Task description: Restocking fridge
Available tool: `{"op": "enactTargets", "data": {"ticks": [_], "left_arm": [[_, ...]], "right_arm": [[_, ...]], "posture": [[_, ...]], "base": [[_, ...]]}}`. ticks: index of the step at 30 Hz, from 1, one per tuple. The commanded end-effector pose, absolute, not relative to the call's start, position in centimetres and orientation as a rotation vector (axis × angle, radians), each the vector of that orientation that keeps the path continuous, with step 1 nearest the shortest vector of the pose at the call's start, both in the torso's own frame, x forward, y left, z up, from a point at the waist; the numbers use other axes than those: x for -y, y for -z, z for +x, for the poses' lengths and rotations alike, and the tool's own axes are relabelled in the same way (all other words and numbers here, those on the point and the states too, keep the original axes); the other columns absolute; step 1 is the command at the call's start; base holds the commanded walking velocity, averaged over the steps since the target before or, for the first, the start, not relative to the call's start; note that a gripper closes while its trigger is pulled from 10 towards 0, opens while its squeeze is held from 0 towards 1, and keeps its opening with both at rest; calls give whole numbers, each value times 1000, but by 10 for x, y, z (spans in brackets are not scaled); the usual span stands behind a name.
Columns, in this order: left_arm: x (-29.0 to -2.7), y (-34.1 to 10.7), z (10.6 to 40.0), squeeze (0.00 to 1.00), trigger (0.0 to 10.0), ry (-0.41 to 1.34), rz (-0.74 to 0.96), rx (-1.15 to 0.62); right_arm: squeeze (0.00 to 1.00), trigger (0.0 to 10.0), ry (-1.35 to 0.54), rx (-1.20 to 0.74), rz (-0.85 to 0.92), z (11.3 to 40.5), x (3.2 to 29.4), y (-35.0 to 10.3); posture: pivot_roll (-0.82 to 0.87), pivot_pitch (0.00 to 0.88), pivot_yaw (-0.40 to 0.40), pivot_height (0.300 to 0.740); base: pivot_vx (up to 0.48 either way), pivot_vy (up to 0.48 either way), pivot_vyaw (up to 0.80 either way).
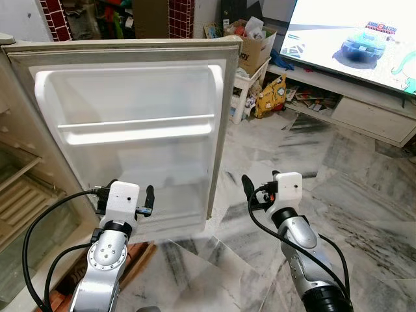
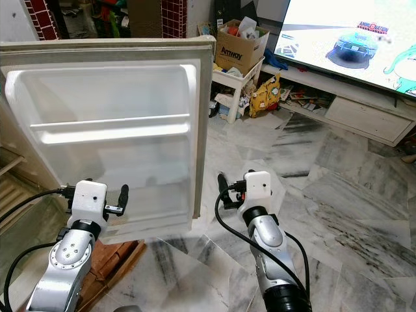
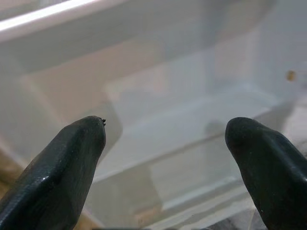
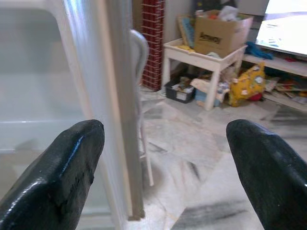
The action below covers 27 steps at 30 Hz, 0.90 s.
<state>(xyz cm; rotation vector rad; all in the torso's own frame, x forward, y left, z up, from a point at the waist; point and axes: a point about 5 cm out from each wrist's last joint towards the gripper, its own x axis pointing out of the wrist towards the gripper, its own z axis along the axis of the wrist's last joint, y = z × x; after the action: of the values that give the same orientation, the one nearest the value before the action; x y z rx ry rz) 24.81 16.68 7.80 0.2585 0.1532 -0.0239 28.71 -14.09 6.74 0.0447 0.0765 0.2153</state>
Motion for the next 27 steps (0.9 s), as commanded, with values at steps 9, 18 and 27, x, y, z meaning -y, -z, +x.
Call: {"op": "enactTargets", "data": {"ticks": [9,18,27], "left_arm": [[-164,-77,249,0,10000,34,256,-156],[-166,-78,247,0,10000,9,260,-138],[-164,-90,252,0,10000,12,245,-104]], "right_arm": [[0,10000,-197,-66,32,290,147,-72],[0,10000,-199,-65,32,291,145,-73],[0,10000,-173,-47,21,294,152,-79]], "posture": [[102,0,-68,740],[106,0,-77,740],[112,2,-65,740]], "base": [[0,0,-800],[0,0,-800],[0,0,-800]]}}
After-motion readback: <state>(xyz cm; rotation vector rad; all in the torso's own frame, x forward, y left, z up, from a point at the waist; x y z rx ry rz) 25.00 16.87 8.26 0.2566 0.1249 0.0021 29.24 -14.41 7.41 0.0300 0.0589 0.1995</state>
